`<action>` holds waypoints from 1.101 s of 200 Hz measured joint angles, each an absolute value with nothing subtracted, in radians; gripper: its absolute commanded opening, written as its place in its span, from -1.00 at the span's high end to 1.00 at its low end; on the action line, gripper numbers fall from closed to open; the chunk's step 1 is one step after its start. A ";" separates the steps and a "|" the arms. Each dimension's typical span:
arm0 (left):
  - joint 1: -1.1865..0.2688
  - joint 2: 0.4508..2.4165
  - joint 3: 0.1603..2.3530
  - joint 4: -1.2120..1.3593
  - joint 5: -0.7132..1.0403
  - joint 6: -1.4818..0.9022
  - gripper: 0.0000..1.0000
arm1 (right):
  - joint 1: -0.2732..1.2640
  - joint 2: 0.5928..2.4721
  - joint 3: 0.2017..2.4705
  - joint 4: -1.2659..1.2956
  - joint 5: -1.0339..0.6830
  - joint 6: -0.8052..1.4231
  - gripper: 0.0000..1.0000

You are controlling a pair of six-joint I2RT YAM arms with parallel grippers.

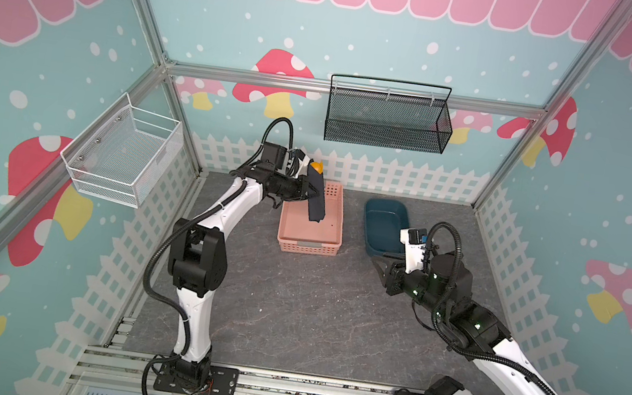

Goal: Place the utensils on the paper napkin and roll it up
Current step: 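Open the right gripper while the left carries the bundle toward the pink basket, then lower the wrapped bundle into the pink basket and open the left gripper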

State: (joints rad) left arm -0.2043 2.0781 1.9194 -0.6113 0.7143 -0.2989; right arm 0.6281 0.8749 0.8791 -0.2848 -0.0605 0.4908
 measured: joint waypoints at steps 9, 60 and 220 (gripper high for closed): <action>-0.203 2.127 1.979 -0.640 0.720 -0.298 1.00 | 0.628 0.878 0.879 -0.285 -0.060 0.487 0.27; -0.202 2.331 2.206 -0.778 0.755 -0.303 1.00 | 0.625 0.880 0.879 -0.285 -0.060 0.481 0.27; -0.224 2.612 2.375 -0.888 0.785 -0.327 1.00 | 0.602 0.932 0.879 -0.285 -0.088 0.460 0.27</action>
